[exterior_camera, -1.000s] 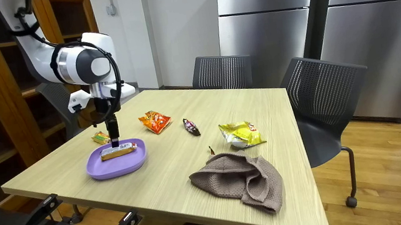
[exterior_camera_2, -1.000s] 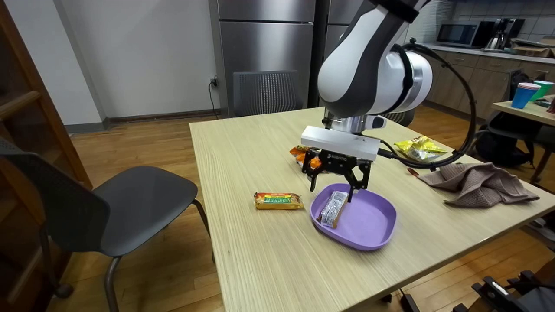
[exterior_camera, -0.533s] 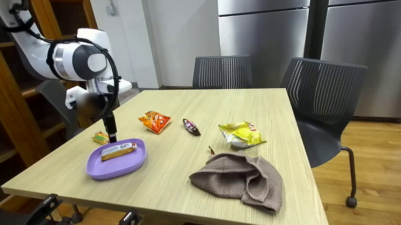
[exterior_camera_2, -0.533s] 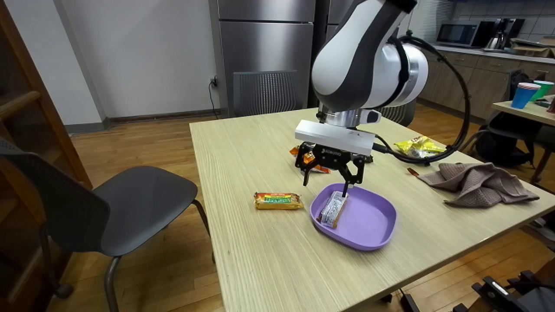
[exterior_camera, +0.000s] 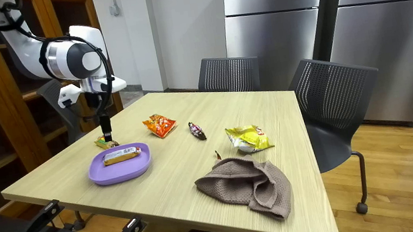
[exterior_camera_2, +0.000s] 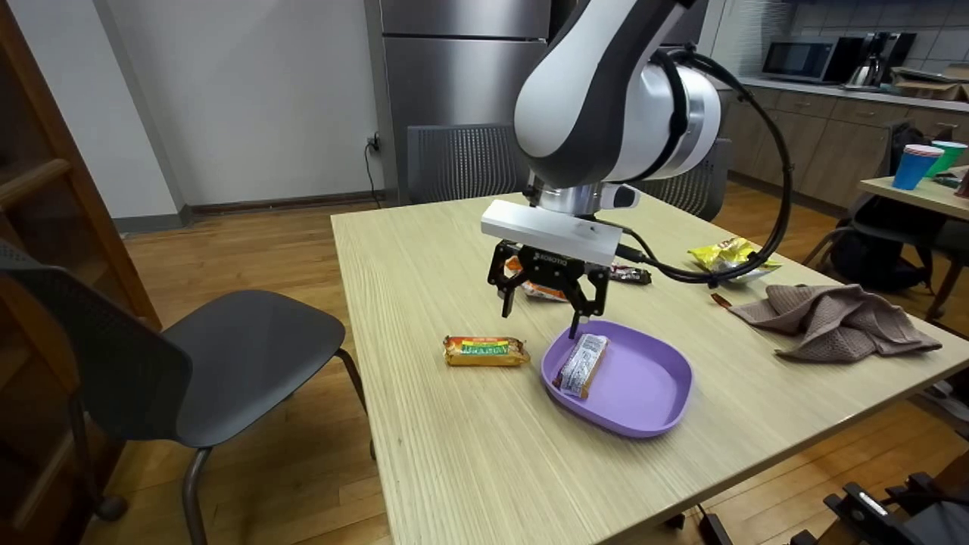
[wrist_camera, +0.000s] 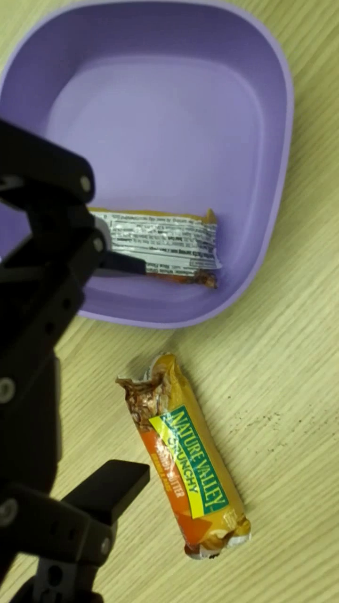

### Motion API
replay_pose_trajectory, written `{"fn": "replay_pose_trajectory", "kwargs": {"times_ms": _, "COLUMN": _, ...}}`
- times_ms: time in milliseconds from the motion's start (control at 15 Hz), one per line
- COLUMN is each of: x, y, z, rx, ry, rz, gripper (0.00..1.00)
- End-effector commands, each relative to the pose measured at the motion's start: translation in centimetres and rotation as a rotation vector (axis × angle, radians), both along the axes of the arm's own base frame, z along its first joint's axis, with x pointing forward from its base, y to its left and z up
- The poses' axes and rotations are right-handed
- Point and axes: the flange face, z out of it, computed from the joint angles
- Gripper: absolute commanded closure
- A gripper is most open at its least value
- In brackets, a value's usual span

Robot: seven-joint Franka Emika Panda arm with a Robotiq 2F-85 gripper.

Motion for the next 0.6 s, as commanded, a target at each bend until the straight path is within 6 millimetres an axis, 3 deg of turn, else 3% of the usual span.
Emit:
{"fn": "replay_pose_trajectory", "kwargs": {"times_ms": 0, "x": 0.6, "y": 2.6, "z": -0.1, "rx": 0.016, "ry": -0.003, "rz": -0.071, "gripper": 0.00}}
{"fn": "replay_pose_trajectory", "kwargs": {"times_ms": 267, "x": 1.0, "y": 4.3, "z": -1.3, "rx": 0.014, "ry": -0.005, "rz": -0.143, "gripper": 0.00}}
{"fn": "replay_pose_trajectory", "kwargs": {"times_ms": 533, "x": 2.1, "y": 4.8, "z": -2.7, "rx": 0.009, "ry": -0.014, "rz": -0.224, "gripper": 0.00}}
